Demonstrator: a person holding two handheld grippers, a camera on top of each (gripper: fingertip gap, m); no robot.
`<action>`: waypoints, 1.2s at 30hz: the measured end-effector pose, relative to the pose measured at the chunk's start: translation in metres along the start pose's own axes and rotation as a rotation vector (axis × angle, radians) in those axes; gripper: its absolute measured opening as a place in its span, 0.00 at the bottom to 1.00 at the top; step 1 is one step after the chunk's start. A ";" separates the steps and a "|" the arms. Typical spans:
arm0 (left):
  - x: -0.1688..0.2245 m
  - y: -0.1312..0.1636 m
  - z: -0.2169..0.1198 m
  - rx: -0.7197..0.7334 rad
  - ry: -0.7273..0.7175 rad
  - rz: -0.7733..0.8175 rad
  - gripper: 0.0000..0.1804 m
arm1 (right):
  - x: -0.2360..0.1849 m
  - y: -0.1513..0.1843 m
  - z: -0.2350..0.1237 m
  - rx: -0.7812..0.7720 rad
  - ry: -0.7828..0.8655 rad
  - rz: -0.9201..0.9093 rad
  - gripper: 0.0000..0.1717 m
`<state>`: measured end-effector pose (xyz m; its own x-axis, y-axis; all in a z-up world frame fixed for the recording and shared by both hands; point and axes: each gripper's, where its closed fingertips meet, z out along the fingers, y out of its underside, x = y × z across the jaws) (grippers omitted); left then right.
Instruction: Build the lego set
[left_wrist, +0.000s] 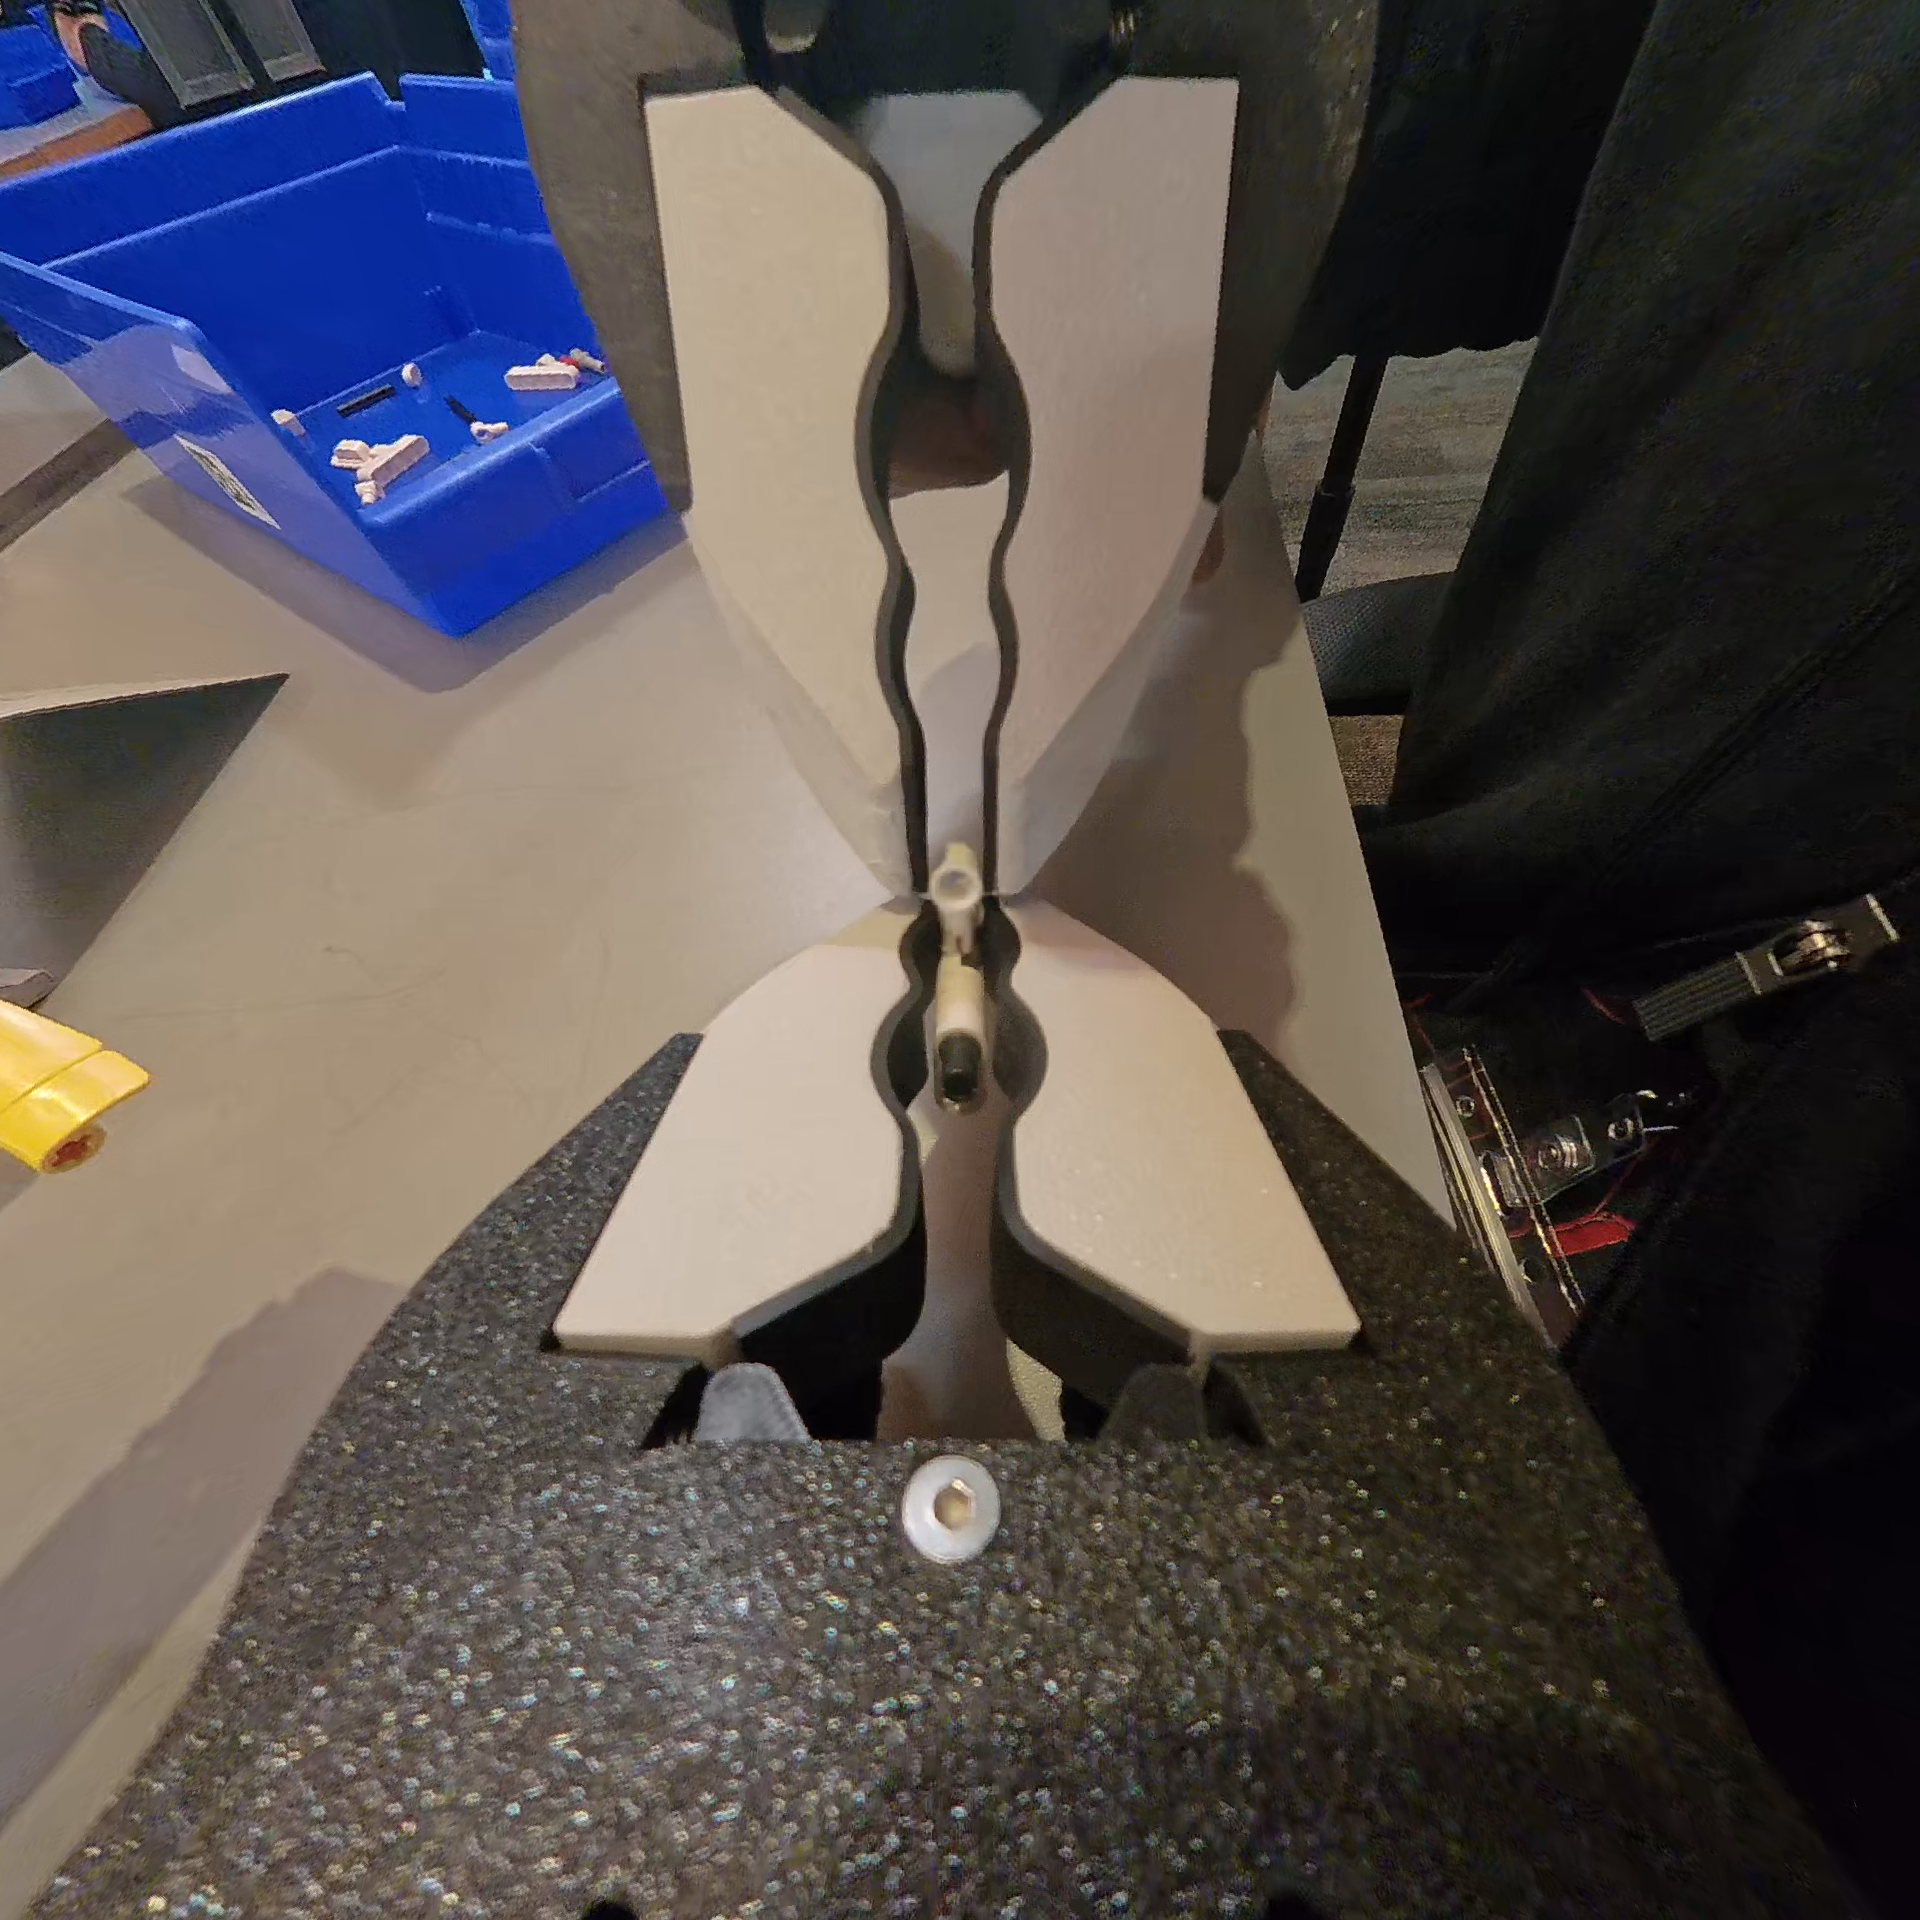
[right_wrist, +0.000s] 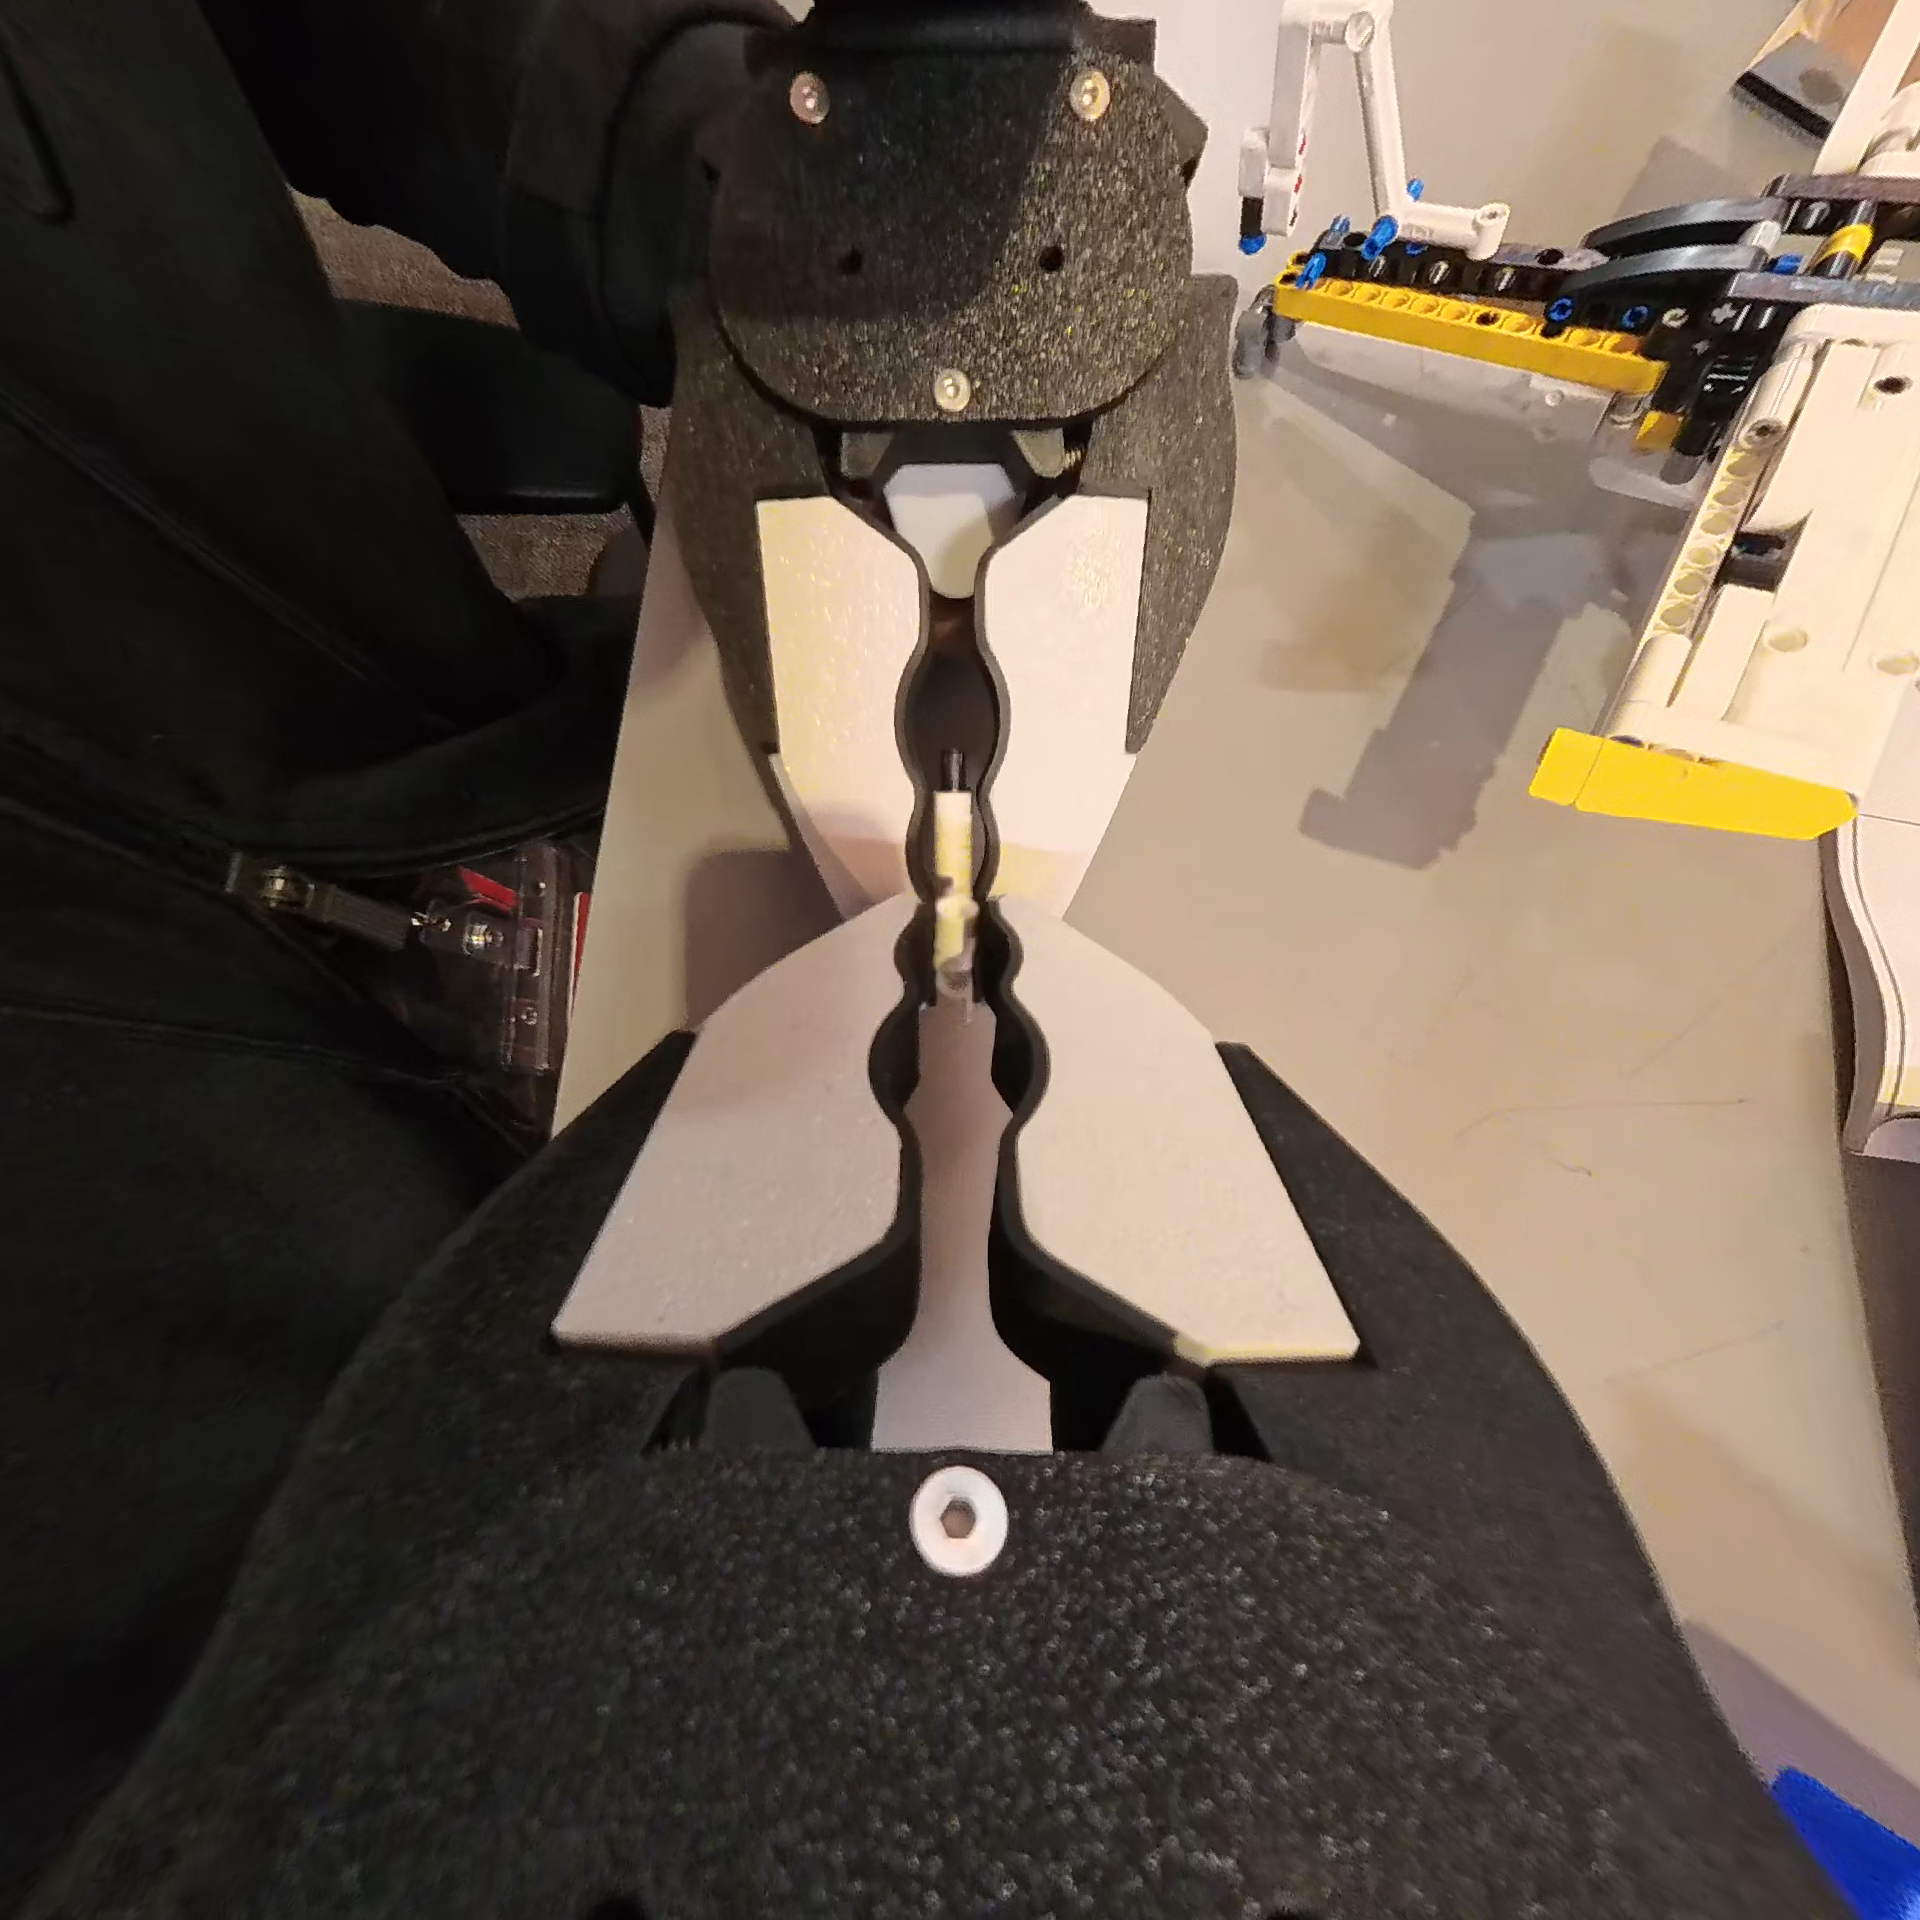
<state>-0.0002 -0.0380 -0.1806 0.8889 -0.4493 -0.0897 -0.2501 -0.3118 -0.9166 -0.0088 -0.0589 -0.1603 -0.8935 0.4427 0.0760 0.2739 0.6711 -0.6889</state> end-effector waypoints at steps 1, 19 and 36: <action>0.000 0.000 0.000 0.000 0.001 0.000 0.04 | 0.000 0.000 0.000 0.001 -0.002 0.003 0.05; 0.001 0.001 0.001 -0.011 0.000 0.011 0.04 | -0.001 0.003 0.000 0.023 -0.008 0.023 0.04; -0.002 -0.002 -0.006 0.028 -0.004 0.002 0.04 | 0.005 0.001 -0.015 0.098 0.060 -0.036 0.04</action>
<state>-0.0037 -0.0415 -0.1768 0.8898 -0.4466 -0.0932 -0.2412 -0.2870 -0.9271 -0.0079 -0.0465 -0.1500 -0.8781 0.4565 0.1431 0.2036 0.6273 -0.7517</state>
